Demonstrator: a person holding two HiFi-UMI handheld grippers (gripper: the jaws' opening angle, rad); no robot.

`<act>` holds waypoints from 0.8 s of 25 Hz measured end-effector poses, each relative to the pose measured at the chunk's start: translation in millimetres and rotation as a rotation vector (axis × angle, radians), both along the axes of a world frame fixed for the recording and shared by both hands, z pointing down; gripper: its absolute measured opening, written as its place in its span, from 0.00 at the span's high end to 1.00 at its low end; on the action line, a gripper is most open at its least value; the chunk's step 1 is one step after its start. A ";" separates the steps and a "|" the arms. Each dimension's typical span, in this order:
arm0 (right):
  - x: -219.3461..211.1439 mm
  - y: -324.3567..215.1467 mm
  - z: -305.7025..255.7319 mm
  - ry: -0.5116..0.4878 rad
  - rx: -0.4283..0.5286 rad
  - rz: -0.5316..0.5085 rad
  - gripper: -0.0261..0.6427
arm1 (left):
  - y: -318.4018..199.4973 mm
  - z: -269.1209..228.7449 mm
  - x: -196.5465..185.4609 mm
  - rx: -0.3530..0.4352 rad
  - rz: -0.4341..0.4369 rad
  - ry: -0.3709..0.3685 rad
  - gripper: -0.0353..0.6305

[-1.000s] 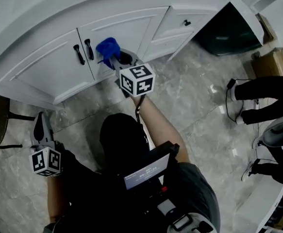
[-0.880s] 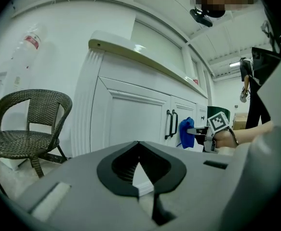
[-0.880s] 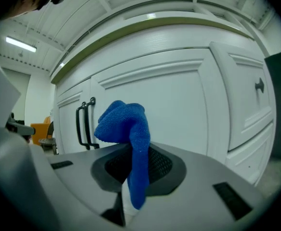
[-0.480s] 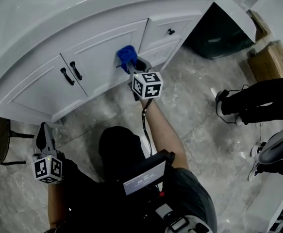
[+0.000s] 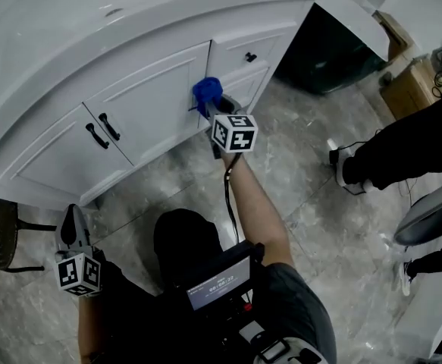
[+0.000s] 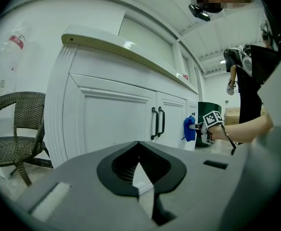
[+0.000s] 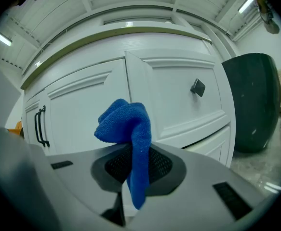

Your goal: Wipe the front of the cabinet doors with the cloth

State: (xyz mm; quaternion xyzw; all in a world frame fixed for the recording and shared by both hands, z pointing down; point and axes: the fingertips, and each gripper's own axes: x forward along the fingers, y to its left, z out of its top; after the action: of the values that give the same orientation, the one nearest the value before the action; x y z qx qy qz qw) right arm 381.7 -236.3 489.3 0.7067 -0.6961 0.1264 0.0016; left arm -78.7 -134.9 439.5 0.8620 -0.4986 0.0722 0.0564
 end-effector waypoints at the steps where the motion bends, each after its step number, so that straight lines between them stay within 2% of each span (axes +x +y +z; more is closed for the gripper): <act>1: -1.0 1.8 -0.2 -0.010 0.001 0.002 0.89 | 0.6 -0.3 -1.3 0.001 -0.001 0.000 0.94; 6: -36.3 17.7 -10.4 -0.064 0.036 -0.056 0.89 | -2.5 0.4 -3.5 -0.002 0.002 0.030 0.94; 10: -118.8 27.9 -2.6 -0.091 0.032 -0.237 0.89 | -1.9 7.5 -7.2 -0.008 0.004 0.046 0.94; 15: -222.1 36.1 15.6 -0.127 0.041 -0.488 0.89 | 6.4 14.5 -16.8 -0.022 0.000 0.020 0.94; 17: -248.2 33.6 27.0 -0.143 0.044 -0.542 0.89 | 8.4 14.7 -27.0 -0.024 -0.020 0.017 0.94; 20: -266.4 18.5 42.0 -0.165 0.057 -0.554 0.89 | 10.1 13.0 -42.1 -0.020 -0.052 0.002 0.94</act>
State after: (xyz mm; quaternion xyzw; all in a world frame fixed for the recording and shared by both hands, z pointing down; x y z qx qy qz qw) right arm 115.4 -217.8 531.3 0.4768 -0.8636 0.1586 -0.0408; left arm -120.8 -124.8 452.5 0.8482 -0.5200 0.0748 0.0677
